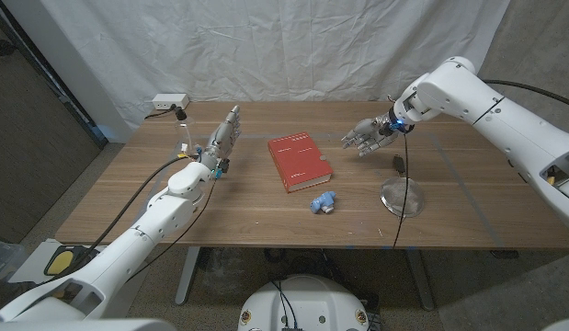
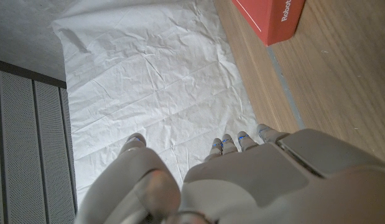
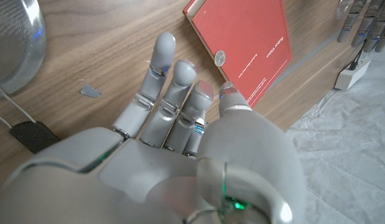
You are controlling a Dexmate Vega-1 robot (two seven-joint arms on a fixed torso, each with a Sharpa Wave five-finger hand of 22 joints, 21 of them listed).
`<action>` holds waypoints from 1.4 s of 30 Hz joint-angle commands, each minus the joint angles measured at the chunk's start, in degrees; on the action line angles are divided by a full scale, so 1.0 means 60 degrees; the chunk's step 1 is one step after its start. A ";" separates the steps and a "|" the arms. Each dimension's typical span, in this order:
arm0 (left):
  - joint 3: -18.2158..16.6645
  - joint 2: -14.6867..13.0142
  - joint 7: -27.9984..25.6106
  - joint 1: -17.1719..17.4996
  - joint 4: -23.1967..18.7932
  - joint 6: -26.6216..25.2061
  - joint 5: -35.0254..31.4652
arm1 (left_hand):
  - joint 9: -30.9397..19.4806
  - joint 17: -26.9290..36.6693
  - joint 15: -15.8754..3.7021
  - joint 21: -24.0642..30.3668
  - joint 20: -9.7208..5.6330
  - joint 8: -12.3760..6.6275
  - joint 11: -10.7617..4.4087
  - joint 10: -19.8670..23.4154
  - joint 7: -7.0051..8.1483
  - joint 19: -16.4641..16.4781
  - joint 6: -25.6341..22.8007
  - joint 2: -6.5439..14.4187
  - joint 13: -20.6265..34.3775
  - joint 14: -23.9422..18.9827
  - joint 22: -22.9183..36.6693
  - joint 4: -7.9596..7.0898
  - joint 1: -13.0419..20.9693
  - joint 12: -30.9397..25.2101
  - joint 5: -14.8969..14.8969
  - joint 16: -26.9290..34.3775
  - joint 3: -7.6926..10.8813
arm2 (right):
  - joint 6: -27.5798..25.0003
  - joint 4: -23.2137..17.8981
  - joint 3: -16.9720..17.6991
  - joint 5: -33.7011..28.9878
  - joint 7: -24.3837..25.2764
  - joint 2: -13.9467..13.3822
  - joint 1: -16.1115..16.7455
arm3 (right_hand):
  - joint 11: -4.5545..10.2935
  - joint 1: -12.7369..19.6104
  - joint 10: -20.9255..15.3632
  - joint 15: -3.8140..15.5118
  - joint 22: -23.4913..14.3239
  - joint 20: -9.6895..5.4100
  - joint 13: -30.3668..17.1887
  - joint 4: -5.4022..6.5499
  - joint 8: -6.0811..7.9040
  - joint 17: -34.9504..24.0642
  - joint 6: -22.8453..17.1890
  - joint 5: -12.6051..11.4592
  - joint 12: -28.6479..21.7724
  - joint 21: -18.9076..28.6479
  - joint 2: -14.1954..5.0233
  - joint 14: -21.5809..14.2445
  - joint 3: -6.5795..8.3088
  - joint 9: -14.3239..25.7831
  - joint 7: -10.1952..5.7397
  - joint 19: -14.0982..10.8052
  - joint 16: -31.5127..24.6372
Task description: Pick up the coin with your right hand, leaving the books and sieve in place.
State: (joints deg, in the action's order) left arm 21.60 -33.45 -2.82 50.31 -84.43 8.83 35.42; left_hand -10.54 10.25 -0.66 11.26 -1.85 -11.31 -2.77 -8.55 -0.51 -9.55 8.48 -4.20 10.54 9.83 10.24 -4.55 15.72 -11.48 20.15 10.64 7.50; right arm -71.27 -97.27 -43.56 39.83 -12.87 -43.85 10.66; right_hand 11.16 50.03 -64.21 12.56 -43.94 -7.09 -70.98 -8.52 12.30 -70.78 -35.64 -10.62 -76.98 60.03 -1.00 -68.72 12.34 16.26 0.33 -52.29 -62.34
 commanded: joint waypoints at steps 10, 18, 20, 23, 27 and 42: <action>-0.0025 -0.0043 -0.0010 0.0102 -0.0014 -0.0039 0.0072 | -0.0018 0.0035 0.0047 0.0056 0.0093 0.0018 0.0020 0.0020 0.0023 -0.0218 0.0038 0.0031 0.0019 0.0029 0.0049 -0.0017 0.0151 -0.0019 -0.0021 0.0034 -0.0069 | -0.0415 0.1681 -0.0977 -0.0082 -0.1129 0.0555 -0.1064 | 0.0027 0.0168 -0.0162 0.0017 -0.0270 -0.0951 -0.0046 0.0092 0.0219 -0.0064 0.0232 -0.0006 -0.1723 0.0705 0.0057 -0.0666 0.0148 0.0851 0.0245 -0.1024 -0.1536; 0.0008 -0.0044 0.0017 0.0072 0.0036 -0.0107 0.0078 | -0.0020 0.0037 0.0055 0.0060 0.0102 0.0018 0.0039 0.0022 0.0024 -0.0215 0.0039 0.0039 0.0020 0.0018 0.0050 -0.0019 0.0155 -0.0020 -0.0026 0.0037 -0.0084 | -0.0450 0.1950 -0.1147 -0.0140 -0.1323 0.0663 -0.1199 | 0.0048 0.0070 -0.0142 0.0011 -0.0377 -0.0975 -0.0048 0.0148 0.0243 -0.0067 0.0278 -0.0002 -0.1952 0.0846 0.0082 -0.0896 0.0140 0.1032 0.0285 -0.1299 -0.1915; -0.0004 -0.0052 0.0044 0.0074 0.0024 -0.0100 0.0102 | -0.0020 0.0038 0.0055 0.0062 0.0102 0.0017 0.0035 0.0023 0.0026 -0.0211 0.0040 0.0040 0.0021 0.0015 0.0051 -0.0019 0.0157 -0.0020 -0.0027 0.0037 -0.0087 | -0.0456 0.1998 -0.1167 -0.0157 -0.1336 0.0691 -0.1222 | 0.0050 0.0062 -0.0144 0.0009 -0.0399 -0.0975 -0.0048 0.0152 0.0245 -0.0066 0.0286 -0.0004 -0.1973 0.0865 0.0081 -0.0913 0.0143 0.1055 0.0290 -0.1329 -0.1957; -0.0017 -0.0070 0.0019 0.0086 -0.0007 -0.0096 0.0090 | -0.0020 0.0038 0.0058 0.0063 0.0108 0.0019 0.0029 0.0026 0.0028 -0.0209 0.0043 0.0042 0.0021 0.0016 0.0051 -0.0020 0.0158 -0.0021 -0.0028 0.0036 -0.0091 | -0.0477 0.2084 -0.1188 -0.0194 -0.1312 0.0759 -0.1251 | 0.0050 0.0102 -0.0147 0.0009 -0.0467 -0.0977 -0.0047 0.0141 0.0258 -0.0065 0.0296 -0.0029 -0.2028 0.0912 0.0037 -0.0956 0.0190 0.1127 0.0327 -0.1391 -0.2086; -0.0055 -0.0098 -0.0017 0.0127 -0.0048 -0.0098 0.0104 | -0.0022 0.0039 0.0069 0.0063 0.0130 0.0048 0.0013 0.0011 0.0029 -0.0212 0.0121 0.0049 0.0022 0.0009 0.0052 -0.0020 0.0162 -0.0015 -0.0032 0.0038 -0.0102 | -0.0391 0.2292 -0.1228 -0.0220 -0.1376 0.0864 -0.1271 | 0.0045 0.0269 -0.0145 0.0007 -0.0516 -0.0972 -0.0048 0.0070 0.0287 -0.0064 0.0289 -0.0077 -0.2088 0.0911 -0.0036 -0.0989 0.0307 0.1250 0.0391 -0.1394 -0.2299; -0.0160 -0.0347 -0.0221 0.0376 -0.0560 -0.0285 0.0086 | -0.0030 0.0042 0.0174 0.0069 0.0127 0.0052 0.0127 -0.0020 -0.0036 -0.0206 0.0174 0.0070 0.0024 -0.0001 0.0054 -0.0021 0.0180 -0.0006 -0.0042 0.0037 -0.0132 | -0.0175 0.2948 -0.1005 -0.0250 -0.1111 0.1444 -0.1154 | 0.0040 0.0442 -0.0108 0.0008 -0.0549 -0.0980 -0.0046 0.0051 0.0376 -0.0054 0.0188 -0.0062 -0.2140 0.0827 -0.0064 -0.0906 0.0474 0.1605 0.0465 -0.1323 -0.2835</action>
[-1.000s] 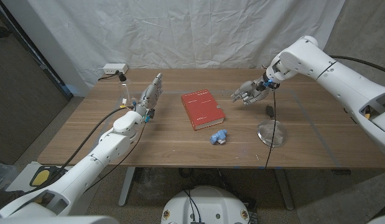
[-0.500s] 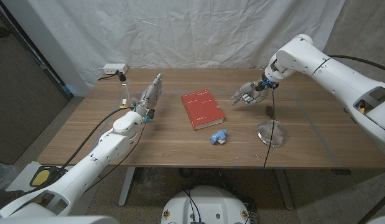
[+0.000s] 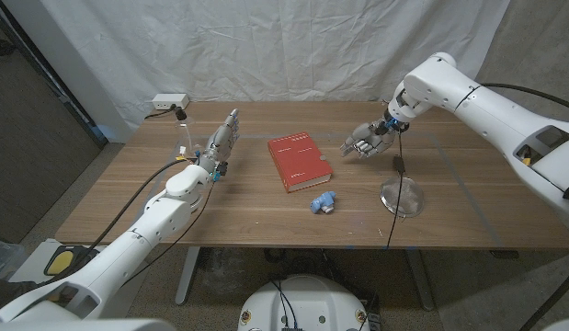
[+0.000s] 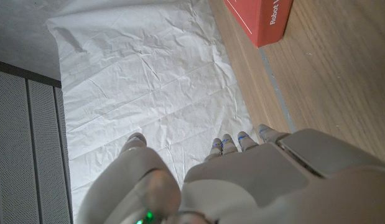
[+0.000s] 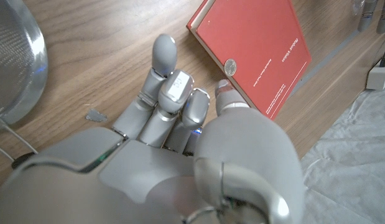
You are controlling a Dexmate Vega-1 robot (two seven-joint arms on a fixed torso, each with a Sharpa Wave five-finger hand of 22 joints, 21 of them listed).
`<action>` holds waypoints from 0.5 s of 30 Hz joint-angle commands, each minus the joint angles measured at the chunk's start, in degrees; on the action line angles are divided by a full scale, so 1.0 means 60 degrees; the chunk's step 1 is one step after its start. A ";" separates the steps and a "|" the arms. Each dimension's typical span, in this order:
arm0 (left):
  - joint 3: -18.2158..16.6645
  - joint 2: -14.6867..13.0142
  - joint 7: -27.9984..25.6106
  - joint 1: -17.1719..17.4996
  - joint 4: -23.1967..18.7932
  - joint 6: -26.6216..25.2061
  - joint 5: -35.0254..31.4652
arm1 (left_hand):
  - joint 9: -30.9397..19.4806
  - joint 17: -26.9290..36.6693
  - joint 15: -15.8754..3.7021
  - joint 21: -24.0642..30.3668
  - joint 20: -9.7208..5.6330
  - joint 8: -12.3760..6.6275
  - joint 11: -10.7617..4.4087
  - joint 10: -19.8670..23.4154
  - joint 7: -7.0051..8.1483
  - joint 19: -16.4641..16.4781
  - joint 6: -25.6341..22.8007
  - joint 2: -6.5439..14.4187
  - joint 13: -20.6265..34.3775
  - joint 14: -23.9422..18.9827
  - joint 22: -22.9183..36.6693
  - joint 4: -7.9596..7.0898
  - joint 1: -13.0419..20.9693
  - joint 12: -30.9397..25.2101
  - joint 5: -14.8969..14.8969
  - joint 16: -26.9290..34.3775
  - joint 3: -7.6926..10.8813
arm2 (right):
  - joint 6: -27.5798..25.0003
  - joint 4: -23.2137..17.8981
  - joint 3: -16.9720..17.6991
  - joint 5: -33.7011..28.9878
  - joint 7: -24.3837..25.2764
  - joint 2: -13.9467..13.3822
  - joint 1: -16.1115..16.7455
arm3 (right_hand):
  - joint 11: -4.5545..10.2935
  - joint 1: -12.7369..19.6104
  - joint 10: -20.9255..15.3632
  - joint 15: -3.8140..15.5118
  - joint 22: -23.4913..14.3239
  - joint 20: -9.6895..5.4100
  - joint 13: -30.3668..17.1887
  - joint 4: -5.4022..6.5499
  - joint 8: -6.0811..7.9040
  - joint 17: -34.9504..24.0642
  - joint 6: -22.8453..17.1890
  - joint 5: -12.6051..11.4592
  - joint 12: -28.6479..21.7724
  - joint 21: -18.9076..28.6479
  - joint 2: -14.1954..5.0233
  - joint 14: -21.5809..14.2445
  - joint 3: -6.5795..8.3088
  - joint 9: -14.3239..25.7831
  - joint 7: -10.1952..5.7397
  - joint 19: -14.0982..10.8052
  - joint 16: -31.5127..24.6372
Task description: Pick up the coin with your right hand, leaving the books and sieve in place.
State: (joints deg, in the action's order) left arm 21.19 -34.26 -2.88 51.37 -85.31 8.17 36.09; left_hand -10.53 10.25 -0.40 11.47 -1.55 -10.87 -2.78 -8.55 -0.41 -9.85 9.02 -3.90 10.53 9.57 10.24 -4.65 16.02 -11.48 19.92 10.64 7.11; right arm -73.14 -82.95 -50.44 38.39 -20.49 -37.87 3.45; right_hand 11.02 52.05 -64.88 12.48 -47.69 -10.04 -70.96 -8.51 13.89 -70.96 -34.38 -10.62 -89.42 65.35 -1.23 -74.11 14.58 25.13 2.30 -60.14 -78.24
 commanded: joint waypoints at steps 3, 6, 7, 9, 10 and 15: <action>-0.0136 -0.0262 -0.0269 0.0311 -0.0571 -0.0180 -0.0013 | -0.0033 0.0043 0.0144 0.0035 0.0074 -0.0024 0.0142 -0.0008 -0.0059 -0.0151 0.0085 0.0024 0.0026 0.0035 0.0054 -0.0003 0.0134 -0.0011 -0.0005 0.0039 -0.0072 | 0.0222 0.0714 0.0068 -0.0041 0.0086 0.0556 0.0010 | 0.0068 0.0063 0.0017 0.0026 0.0050 -0.0499 -0.0049 0.0084 0.0125 -0.0022 -0.0055 -0.0040 -0.0066 -0.0017 -0.0022 0.0001 0.0105 0.0192 0.0171 -0.0153 -0.0283; -0.0149 -0.0284 -0.0325 0.0362 -0.0633 -0.0200 -0.0026 | -0.0034 0.0043 0.0157 0.0037 0.0071 -0.0025 0.0139 -0.0007 -0.0066 -0.0148 0.0090 0.0027 0.0026 0.0031 0.0054 -0.0003 0.0137 -0.0012 -0.0007 0.0040 -0.0077 | 0.0300 0.0833 -0.0027 -0.0092 -0.0017 0.0610 -0.0043 | 0.0070 0.0031 0.0023 0.0027 0.0012 -0.0501 -0.0050 0.0103 0.0130 -0.0022 -0.0071 -0.0025 -0.0065 0.0019 -0.0013 0.0006 0.0103 0.0228 0.0199 -0.0236 -0.0338; -0.0141 -0.0298 -0.0287 0.0348 -0.0609 -0.0201 -0.0031 | -0.0034 0.0043 0.0160 0.0037 0.0073 -0.0026 0.0134 -0.0008 -0.0073 -0.0148 0.0089 0.0028 0.0026 0.0027 0.0054 -0.0003 0.0138 -0.0011 -0.0007 0.0041 -0.0078 | 0.0306 0.0855 -0.0028 -0.0101 -0.0015 0.0623 -0.0039 | 0.0071 0.0028 0.0023 0.0028 0.0007 -0.0501 -0.0050 0.0105 0.0127 -0.0022 -0.0064 -0.0024 -0.0065 0.0022 -0.0011 0.0007 0.0102 0.0232 0.0208 -0.0242 -0.0343; -0.0124 -0.0269 -0.0274 0.0304 -0.0531 -0.0200 -0.0035 | -0.0035 0.0043 0.0161 0.0039 0.0075 -0.0028 0.0159 -0.0004 -0.0077 -0.0144 0.0090 0.0031 0.0026 0.0024 0.0055 -0.0003 0.0142 -0.0013 -0.0009 0.0041 -0.0083 | 0.0311 0.0900 -0.0018 -0.0111 -0.0004 0.0643 -0.0021 | 0.0071 0.0010 0.0028 0.0027 -0.0046 -0.0499 -0.0050 0.0115 0.0124 -0.0022 -0.0060 -0.0017 -0.0065 0.0062 -0.0004 0.0009 0.0102 0.0254 0.0204 -0.0294 -0.0376; -0.0123 -0.0228 -0.0226 0.0278 -0.0468 -0.0192 0.0018 | -0.0036 0.0043 0.0167 0.0038 0.0079 -0.0030 0.0165 0.0002 -0.0075 -0.0145 0.0086 0.0032 0.0027 0.0018 0.0055 -0.0003 0.0143 -0.0016 -0.0010 0.0043 -0.0085 | 0.0289 0.0878 -0.0007 -0.0123 0.0040 0.0643 -0.0002 | 0.0072 -0.0002 0.0033 0.0027 -0.0139 -0.0493 -0.0050 0.0120 0.0123 -0.0021 -0.0062 -0.0010 -0.0065 0.0129 0.0004 0.0012 0.0104 0.0275 0.0200 -0.0353 -0.0409; 0.0021 -0.0137 -0.0070 0.0087 -0.0258 -0.0254 -0.0006 | -0.0037 0.0044 0.0172 0.0039 0.0076 -0.0032 0.0166 0.0005 -0.0082 -0.0144 0.0088 0.0036 0.0027 0.0020 0.0055 -0.0002 0.0147 -0.0017 -0.0012 0.0041 -0.0091 | 0.0204 0.0791 0.0138 -0.0057 0.0180 0.0637 0.0137 | 0.0066 0.0012 0.0048 0.0021 -0.0065 -0.0489 -0.0048 0.0112 0.0112 -0.0022 -0.0046 0.0008 -0.0069 -0.0036 0.0019 0.0047 0.0138 0.0377 0.0199 -0.0176 -0.0560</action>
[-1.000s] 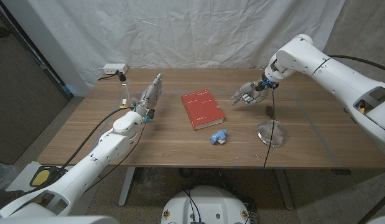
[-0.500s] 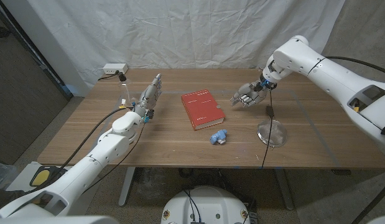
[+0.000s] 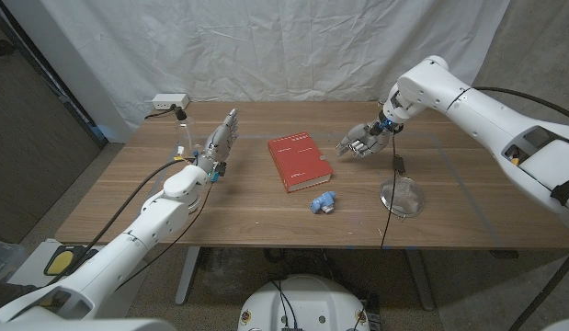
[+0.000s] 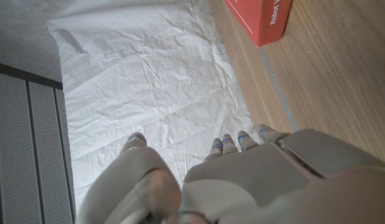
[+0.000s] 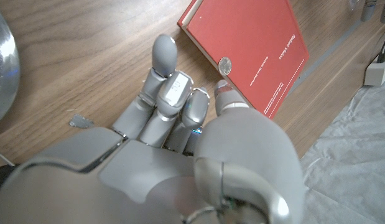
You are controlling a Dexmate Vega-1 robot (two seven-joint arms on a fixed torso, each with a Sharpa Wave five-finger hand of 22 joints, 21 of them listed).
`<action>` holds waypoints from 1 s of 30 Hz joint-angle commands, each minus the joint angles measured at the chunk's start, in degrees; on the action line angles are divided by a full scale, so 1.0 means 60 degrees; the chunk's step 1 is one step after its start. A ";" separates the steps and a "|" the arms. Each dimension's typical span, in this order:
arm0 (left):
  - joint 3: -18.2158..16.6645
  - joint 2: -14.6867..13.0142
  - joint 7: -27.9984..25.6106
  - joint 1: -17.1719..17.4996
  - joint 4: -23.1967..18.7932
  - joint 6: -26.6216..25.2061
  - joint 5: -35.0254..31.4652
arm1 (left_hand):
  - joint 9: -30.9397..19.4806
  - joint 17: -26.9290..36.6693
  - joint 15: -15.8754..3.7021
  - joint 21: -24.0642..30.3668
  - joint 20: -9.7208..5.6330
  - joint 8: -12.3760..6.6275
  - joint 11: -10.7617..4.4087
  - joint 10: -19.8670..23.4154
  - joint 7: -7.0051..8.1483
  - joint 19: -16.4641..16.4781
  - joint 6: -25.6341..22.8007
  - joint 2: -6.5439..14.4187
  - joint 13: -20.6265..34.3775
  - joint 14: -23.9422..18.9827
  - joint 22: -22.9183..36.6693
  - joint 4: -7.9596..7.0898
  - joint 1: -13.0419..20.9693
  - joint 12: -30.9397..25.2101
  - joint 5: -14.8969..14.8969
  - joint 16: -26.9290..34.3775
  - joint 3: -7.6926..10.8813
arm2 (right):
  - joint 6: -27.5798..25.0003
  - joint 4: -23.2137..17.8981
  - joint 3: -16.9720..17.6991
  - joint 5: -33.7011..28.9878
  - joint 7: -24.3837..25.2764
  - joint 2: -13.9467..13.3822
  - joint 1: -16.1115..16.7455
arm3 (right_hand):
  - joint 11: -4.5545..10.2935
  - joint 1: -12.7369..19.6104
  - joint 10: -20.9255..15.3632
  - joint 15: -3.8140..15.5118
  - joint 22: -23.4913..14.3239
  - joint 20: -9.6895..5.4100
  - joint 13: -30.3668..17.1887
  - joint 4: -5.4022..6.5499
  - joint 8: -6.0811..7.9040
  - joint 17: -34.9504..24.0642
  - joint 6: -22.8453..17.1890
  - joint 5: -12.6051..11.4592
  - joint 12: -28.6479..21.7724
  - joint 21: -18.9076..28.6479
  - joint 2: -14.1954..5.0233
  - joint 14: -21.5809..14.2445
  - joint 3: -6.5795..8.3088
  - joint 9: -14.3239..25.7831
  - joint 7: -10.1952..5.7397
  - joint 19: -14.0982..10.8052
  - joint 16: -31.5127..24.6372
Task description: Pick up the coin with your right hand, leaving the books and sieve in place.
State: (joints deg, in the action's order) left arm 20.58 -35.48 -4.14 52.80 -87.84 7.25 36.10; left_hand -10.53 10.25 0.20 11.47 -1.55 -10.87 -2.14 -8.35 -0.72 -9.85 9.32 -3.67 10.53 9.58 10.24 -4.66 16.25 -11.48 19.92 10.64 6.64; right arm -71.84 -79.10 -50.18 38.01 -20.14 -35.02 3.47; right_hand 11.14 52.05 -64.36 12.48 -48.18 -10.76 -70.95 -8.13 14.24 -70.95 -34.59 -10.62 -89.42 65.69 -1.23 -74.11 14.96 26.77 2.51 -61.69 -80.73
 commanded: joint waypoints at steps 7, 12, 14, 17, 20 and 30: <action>0.0228 0.0137 0.0245 -0.0236 0.0269 -0.0065 -0.0051 | -0.0039 0.0045 0.0073 0.0037 0.0081 -0.0039 0.0033 -0.0028 -0.0033 -0.0153 0.0036 0.0007 0.0028 0.0021 0.0056 0.0001 0.0119 -0.0018 -0.0015 0.0038 -0.0026 | 0.0020 0.0401 -0.0074 -0.0069 0.0024 0.0308 0.0016 | 0.0040 0.0019 -0.0027 0.0020 0.0088 -0.0369 -0.0049 0.0052 0.0082 -0.0020 -0.0098 0.0014 -0.0073 -0.0167 0.0008 0.0084 0.0102 0.0174 0.0173 0.0081 -0.0245; 0.0193 0.0114 0.0170 -0.0149 0.0237 -0.0091 -0.0027 | -0.0040 0.0045 0.0076 0.0036 0.0092 -0.0042 0.0043 -0.0026 -0.0034 -0.0155 0.0036 0.0012 0.0028 0.0022 0.0056 0.0001 0.0124 -0.0019 -0.0018 0.0036 -0.0034 | 0.0134 0.0628 -0.0350 -0.0253 -0.0117 0.0455 -0.0138 | 0.0035 0.0017 -0.0006 0.0015 0.0128 -0.0361 -0.0047 0.0055 0.0081 -0.0016 -0.0128 0.0022 -0.0075 -0.0220 0.0012 0.0131 0.0124 0.0248 0.0168 0.0080 -0.0351; 0.0183 0.0090 0.0198 -0.0125 0.0240 -0.0075 -0.0019 | -0.0040 0.0045 0.0078 0.0038 0.0089 -0.0046 0.0051 -0.0022 -0.0021 -0.0151 0.0028 0.0014 0.0028 0.0021 0.0056 0.0002 0.0127 -0.0020 -0.0019 0.0036 -0.0038 | 0.0150 0.0730 -0.0409 -0.0310 -0.0146 0.0518 -0.0190 | 0.0034 0.0012 0.0001 0.0013 0.0158 -0.0360 -0.0046 0.0057 0.0075 -0.0016 -0.0124 0.0030 -0.0078 -0.0254 0.0019 0.0154 0.0130 0.0283 0.0166 0.0092 -0.0397; 0.0155 0.0065 0.0179 -0.0072 0.0244 -0.0085 0.0007 | -0.0041 0.0045 0.0077 0.0038 0.0085 -0.0046 0.0054 -0.0028 -0.0017 -0.0152 0.0031 0.0016 0.0028 0.0021 0.0056 0.0002 0.0128 -0.0018 -0.0019 0.0036 -0.0040 | 0.0165 0.0805 -0.0304 -0.0340 0.0019 0.0621 -0.0133 | 0.0036 0.0010 0.0010 0.0011 0.0144 -0.0359 -0.0046 0.0059 0.0080 -0.0014 -0.0142 0.0039 -0.0081 -0.0246 0.0021 0.0171 0.0139 0.0329 0.0169 0.0060 -0.0452; 0.0126 0.0027 0.0175 -0.0035 0.0236 -0.0101 0.0029 | -0.0041 0.0046 0.0077 0.0036 0.0096 -0.0052 0.0033 -0.0038 -0.0008 -0.0157 0.0019 0.0020 0.0028 0.0021 0.0057 0.0002 0.0132 -0.0014 -0.0021 0.0035 -0.0046 | 0.0245 0.0961 -0.0290 -0.0389 0.0073 0.0745 -0.0127 | 0.0038 0.0066 0.0020 0.0010 0.0136 -0.0356 -0.0046 0.0027 0.0089 -0.0017 -0.0142 0.0046 -0.0086 -0.0256 0.0028 0.0193 0.0168 0.0409 0.0230 0.0059 -0.0532; 0.0070 0.0008 0.0182 0.0025 0.0254 0.0013 0.0041 | -0.0042 0.0046 0.0078 0.0027 0.0110 -0.0059 0.0063 -0.0063 0.0005 -0.0186 0.0009 0.0030 0.0029 0.0017 0.0057 0.0004 0.0146 -0.0005 -0.0025 0.0035 -0.0062 | 0.0179 0.1019 -0.0088 -0.0508 0.0640 0.1077 0.0020 | 0.0039 -0.0038 0.0047 0.0006 0.0332 -0.0355 -0.0045 0.0076 0.0227 -0.0007 -0.0214 0.0078 -0.0100 -0.0463 0.0252 0.0351 0.0069 0.0896 0.0154 0.0130 -0.0813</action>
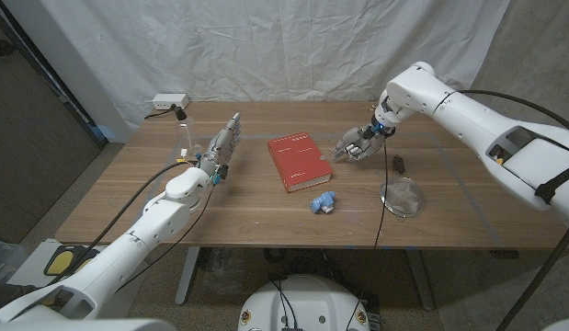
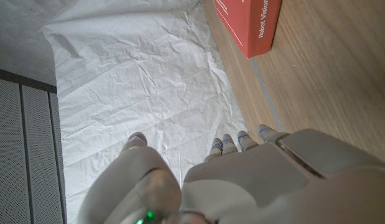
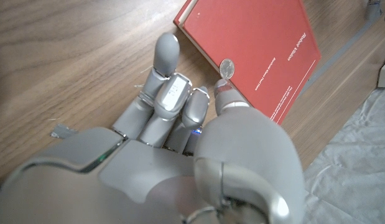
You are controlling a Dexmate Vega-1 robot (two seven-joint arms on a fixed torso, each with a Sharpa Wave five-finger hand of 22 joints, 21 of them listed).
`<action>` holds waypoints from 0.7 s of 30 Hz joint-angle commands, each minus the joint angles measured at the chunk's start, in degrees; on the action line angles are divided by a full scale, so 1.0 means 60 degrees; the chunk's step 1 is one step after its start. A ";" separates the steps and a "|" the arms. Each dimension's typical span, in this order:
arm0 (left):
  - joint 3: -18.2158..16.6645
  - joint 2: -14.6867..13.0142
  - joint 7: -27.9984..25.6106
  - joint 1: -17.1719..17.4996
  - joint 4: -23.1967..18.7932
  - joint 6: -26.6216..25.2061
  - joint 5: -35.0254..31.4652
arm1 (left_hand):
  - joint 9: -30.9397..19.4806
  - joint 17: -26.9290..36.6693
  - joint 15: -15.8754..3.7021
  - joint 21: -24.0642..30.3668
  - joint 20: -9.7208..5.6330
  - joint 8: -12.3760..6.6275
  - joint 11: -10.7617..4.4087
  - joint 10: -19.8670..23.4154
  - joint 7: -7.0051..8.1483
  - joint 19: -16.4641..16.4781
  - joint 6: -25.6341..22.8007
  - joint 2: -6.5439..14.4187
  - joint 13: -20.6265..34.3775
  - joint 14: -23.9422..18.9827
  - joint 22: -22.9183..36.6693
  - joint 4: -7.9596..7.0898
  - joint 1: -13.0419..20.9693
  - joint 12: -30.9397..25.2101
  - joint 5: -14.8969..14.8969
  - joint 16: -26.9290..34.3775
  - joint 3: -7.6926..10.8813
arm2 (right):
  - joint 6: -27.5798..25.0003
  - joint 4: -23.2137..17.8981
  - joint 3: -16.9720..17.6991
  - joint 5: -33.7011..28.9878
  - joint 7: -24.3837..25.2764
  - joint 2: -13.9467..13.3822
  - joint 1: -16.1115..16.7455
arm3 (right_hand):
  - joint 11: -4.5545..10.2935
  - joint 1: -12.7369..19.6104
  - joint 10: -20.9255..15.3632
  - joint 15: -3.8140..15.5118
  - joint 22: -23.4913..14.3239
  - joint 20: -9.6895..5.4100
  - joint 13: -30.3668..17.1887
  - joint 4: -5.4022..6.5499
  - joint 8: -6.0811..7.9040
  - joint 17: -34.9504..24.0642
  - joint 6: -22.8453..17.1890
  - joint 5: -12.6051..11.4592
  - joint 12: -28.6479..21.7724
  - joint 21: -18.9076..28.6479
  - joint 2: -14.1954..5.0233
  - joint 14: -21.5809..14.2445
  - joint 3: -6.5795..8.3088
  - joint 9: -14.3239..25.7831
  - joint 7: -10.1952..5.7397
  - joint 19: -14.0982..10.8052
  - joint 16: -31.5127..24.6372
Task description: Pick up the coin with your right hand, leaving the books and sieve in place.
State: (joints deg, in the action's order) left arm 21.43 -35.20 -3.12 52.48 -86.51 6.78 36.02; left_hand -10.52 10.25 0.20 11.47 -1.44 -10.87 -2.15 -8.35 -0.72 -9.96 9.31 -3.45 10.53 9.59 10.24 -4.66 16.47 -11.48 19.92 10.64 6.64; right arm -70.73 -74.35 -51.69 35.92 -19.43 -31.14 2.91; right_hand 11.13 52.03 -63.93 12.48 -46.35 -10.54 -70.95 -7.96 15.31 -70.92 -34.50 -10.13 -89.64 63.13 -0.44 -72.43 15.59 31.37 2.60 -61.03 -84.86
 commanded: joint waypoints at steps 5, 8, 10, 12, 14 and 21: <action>-0.0079 -0.0016 0.0033 0.0075 0.0053 0.0171 0.0050 | -0.0043 0.0046 0.0088 0.0031 0.0092 -0.0065 0.0039 -0.0059 -0.0004 -0.0161 -0.0002 -0.0003 0.0029 0.0015 0.0057 0.0006 0.0116 -0.0008 -0.0028 0.0034 -0.0071 | -0.0075 0.0235 0.0178 -0.0171 0.0619 0.0466 0.0105 | 0.0039 0.0010 -0.0006 0.0004 0.0045 -0.0392 -0.0045 0.0041 0.0088 -0.0008 -0.0258 -0.0023 -0.0063 -0.0053 0.0109 0.0104 -0.0017 0.0300 0.0120 -0.0030 -0.0209; -0.0097 0.0045 0.0092 0.0049 0.0145 0.0235 0.0119 | -0.0043 0.0046 0.0093 0.0033 0.0087 -0.0064 0.0042 -0.0064 -0.0001 -0.0155 0.0001 -0.0001 0.0029 0.0014 0.0057 0.0006 0.0118 -0.0006 -0.0029 0.0035 -0.0074 | -0.0113 0.0296 0.0105 -0.0208 0.0633 0.0521 0.0066 | 0.0039 0.0027 -0.0001 0.0004 0.0052 -0.0390 -0.0044 0.0042 0.0098 -0.0005 -0.0267 -0.0023 -0.0064 -0.0062 0.0096 0.0117 -0.0007 0.0367 0.0124 -0.0043 -0.0240; -0.0094 0.0057 0.0081 0.0029 0.0171 0.0261 0.0095 | -0.0044 0.0046 0.0095 0.0036 0.0027 -0.0068 0.0062 -0.0060 -0.0003 -0.0150 -0.0008 0.0003 0.0029 0.0013 0.0057 0.0008 0.0124 -0.0008 -0.0031 0.0034 -0.0081 | -0.0132 0.0350 0.0037 -0.0237 0.0624 0.0568 0.0037 | 0.0039 0.0036 0.0000 0.0003 0.0059 -0.0390 -0.0044 0.0043 0.0098 -0.0006 -0.0263 -0.0022 -0.0064 -0.0070 0.0087 0.0123 -0.0001 0.0397 0.0121 -0.0045 -0.0255; -0.0086 0.0099 0.0130 -0.0013 0.0258 0.0294 0.0118 | -0.0044 0.0046 0.0093 0.0042 -0.0115 -0.0074 0.0136 -0.0061 -0.0033 -0.0134 -0.0021 0.0008 0.0029 0.0012 0.0057 0.0010 0.0133 -0.0009 -0.0033 0.0033 -0.0094 | -0.0157 0.0378 -0.0012 -0.0261 0.0631 0.0601 0.0020 | 0.0036 0.0063 0.0002 0.0003 0.0075 -0.0389 -0.0044 0.0036 0.0100 -0.0004 -0.0260 -0.0022 -0.0065 -0.0087 0.0072 0.0132 0.0013 0.0443 0.0113 -0.0041 -0.0275; -0.0062 0.0126 0.0175 -0.0075 0.0329 0.0265 0.0136 | -0.0044 0.0046 0.0095 0.0043 -0.0154 -0.0075 0.0160 -0.0064 -0.0040 -0.0130 -0.0024 0.0010 0.0029 0.0009 0.0056 0.0011 0.0138 -0.0008 -0.0034 0.0033 -0.0098 | -0.0197 0.0403 -0.0073 -0.0288 0.0622 0.0627 -0.0011 | 0.0035 0.0081 0.0004 0.0002 0.0068 -0.0388 -0.0044 0.0030 0.0123 -0.0005 -0.0309 -0.0022 -0.0066 -0.0082 0.0070 0.0139 0.0020 0.0471 0.0092 -0.0052 -0.0287; -0.0004 0.0173 0.0195 -0.0187 0.0357 0.0272 0.0077 | -0.0045 0.0045 0.0080 0.0042 -0.0158 -0.0069 0.0139 -0.0070 -0.0034 -0.0133 -0.0010 0.0016 0.0029 0.0025 0.0055 0.0014 0.0147 -0.0006 -0.0036 0.0026 -0.0108 | -0.0386 0.0331 -0.0170 -0.0360 0.0762 0.0680 -0.0043 | 0.0029 0.0131 0.0035 -0.0003 0.0074 -0.0383 -0.0044 -0.0017 0.0181 -0.0008 -0.0355 -0.0044 -0.0065 -0.0112 0.0212 0.0192 -0.0021 0.0647 -0.0013 -0.0023 -0.0341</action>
State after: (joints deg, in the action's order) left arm 20.99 -34.69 -2.41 52.27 -85.10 8.07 36.61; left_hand -10.52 10.25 0.38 11.47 -1.67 -10.87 -1.54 -8.35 -0.94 -9.73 9.09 -3.45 10.53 9.40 10.24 -4.64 16.47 -11.48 19.92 10.64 6.16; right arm -71.76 -72.42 -51.76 34.41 -15.87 -27.88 3.09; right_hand 11.09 52.29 -63.78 12.38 -45.90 -10.54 -70.94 -7.72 16.07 -70.81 -35.88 -10.13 -89.63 62.77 0.39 -71.52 15.34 34.81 2.07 -61.03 -86.47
